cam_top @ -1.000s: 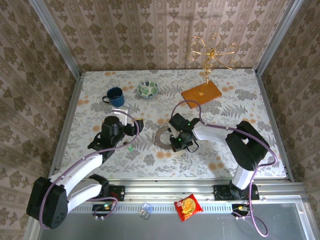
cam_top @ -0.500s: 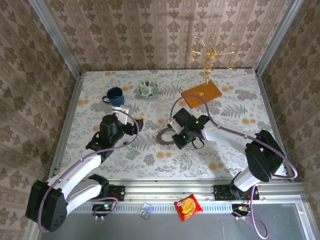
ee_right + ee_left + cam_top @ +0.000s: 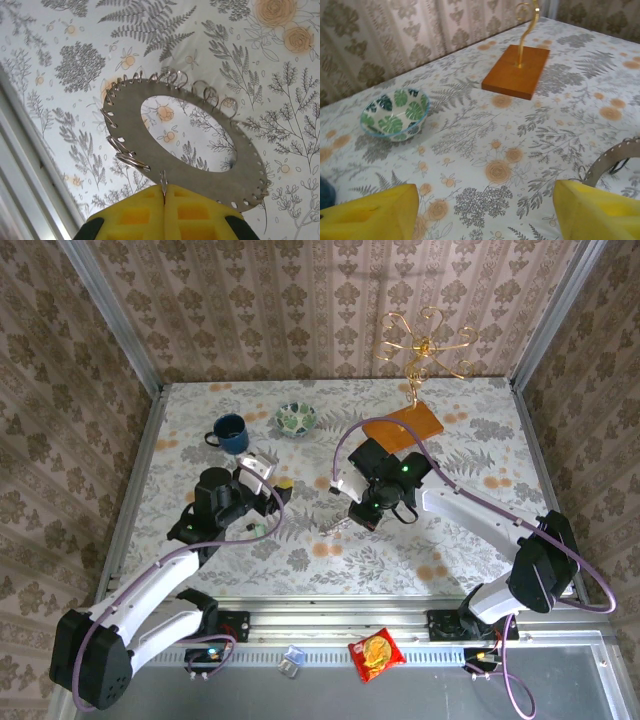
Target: Put the keys on the keyring
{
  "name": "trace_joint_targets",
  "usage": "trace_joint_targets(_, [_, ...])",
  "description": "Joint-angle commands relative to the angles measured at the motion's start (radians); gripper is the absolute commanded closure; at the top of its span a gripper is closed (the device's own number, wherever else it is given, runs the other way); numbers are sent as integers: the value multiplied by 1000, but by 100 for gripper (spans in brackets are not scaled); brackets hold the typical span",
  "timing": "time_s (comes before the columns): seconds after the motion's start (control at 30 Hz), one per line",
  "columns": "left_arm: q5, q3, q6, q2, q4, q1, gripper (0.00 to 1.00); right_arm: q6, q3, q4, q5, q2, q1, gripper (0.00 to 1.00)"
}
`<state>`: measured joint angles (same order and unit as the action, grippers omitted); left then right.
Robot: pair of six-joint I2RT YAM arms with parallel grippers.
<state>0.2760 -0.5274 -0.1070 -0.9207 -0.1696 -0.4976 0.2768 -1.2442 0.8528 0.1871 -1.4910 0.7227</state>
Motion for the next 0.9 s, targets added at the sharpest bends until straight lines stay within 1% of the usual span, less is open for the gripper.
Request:
trace_joint_targets(0.0, [143, -9, -78, 8, -29, -6, 34, 106, -45, 78, 63, 40, -3, 100])
trace_joint_targets(0.13, [264, -5, -89, -9, -54, -8, 39, 155, -59, 61, 118, 58, -5, 100])
trace_joint_targets(0.2, [342, 2, -106, -22, -78, -14, 45, 167, -71, 67, 141, 57, -6, 100])
trace_joint_targets(0.23, [392, 7, -117, -33, -96, -20, 46, 172, -77, 69, 151, 56, -6, 100])
trace_joint_targets(0.3, [453, 10, -138, -55, -119, -37, 49, 183, -84, 68, 165, 56, -5, 100])
trace_joint_targets(0.37, [510, 3, -166, -88, -124, -52, 54, 193, -84, 57, 178, 58, -3, 100])
trace_joint_targets(0.5, [581, -12, -186, -156, -159, -79, 65, 215, -80, 27, 208, 70, -2, 100])
trace_joint_targets(0.6, [618, -17, -194, -192, -197, -92, 67, 240, -69, 6, 225, 78, 2, 100])
trace_joint_targets(0.63, [636, -19, -204, -204, -199, -97, 70, 245, -69, 1, 227, 77, 4, 100])
trace_joint_targets(0.87, [666, -40, -257, -252, -184, -123, 71, 254, -76, -26, 245, 68, 17, 100])
